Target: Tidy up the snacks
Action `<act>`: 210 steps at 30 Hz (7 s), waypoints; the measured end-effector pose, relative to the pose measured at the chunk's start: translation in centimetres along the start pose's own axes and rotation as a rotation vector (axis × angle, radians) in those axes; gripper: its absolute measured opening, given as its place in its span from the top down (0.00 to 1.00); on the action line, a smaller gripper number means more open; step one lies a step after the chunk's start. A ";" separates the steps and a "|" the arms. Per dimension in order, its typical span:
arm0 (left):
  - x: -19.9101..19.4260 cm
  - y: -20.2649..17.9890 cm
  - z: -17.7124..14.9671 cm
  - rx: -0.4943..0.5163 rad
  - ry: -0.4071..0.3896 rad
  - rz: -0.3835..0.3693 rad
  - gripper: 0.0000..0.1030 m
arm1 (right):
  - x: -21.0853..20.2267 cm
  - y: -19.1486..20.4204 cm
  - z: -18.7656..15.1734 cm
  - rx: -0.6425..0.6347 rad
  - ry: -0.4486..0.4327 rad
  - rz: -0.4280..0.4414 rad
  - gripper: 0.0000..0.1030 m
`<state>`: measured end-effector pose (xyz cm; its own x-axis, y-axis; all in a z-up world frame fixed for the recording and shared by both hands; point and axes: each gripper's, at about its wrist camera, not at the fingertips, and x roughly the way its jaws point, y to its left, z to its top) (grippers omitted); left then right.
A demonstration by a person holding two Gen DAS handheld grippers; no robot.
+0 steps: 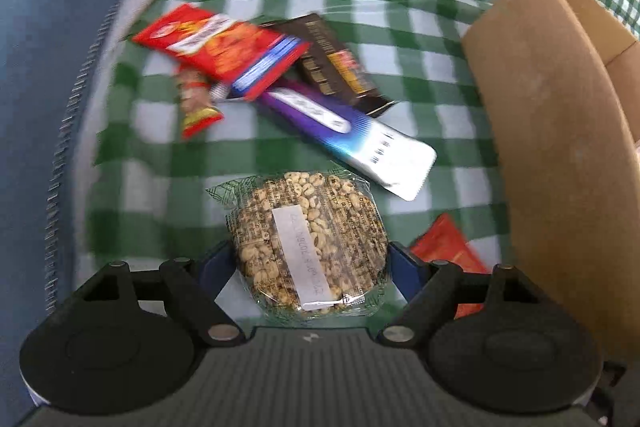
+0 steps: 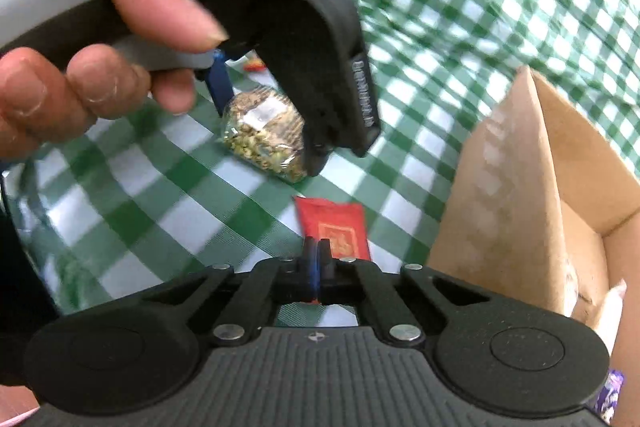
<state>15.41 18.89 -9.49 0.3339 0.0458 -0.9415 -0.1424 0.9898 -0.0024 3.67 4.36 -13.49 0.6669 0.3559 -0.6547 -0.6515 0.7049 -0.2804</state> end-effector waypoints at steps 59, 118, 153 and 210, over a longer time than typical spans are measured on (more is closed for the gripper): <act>0.2 1.2 -1.1 0.033 0.035 0.045 0.16 | 0.4 0.6 0.3 -0.017 -0.008 0.032 1.00; -6.5 1.6 -2.1 -0.190 -0.286 -0.066 0.18 | -9.8 -9.5 3.6 0.320 -0.375 0.103 0.90; -7.2 4.6 -1.3 -0.291 -0.340 -0.057 0.18 | 6.2 -4.1 1.9 0.232 0.053 -0.008 0.76; -11.0 -16.0 -4.6 0.285 -0.804 -0.104 0.18 | -14.1 -27.6 -10.1 0.754 -0.450 -0.276 0.96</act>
<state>9.75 1.91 -0.65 0.9064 -0.0718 -0.4162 0.1291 0.9854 0.1112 8.63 -26.33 -3.63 0.9444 0.2093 -0.2537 -0.1453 0.9575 0.2491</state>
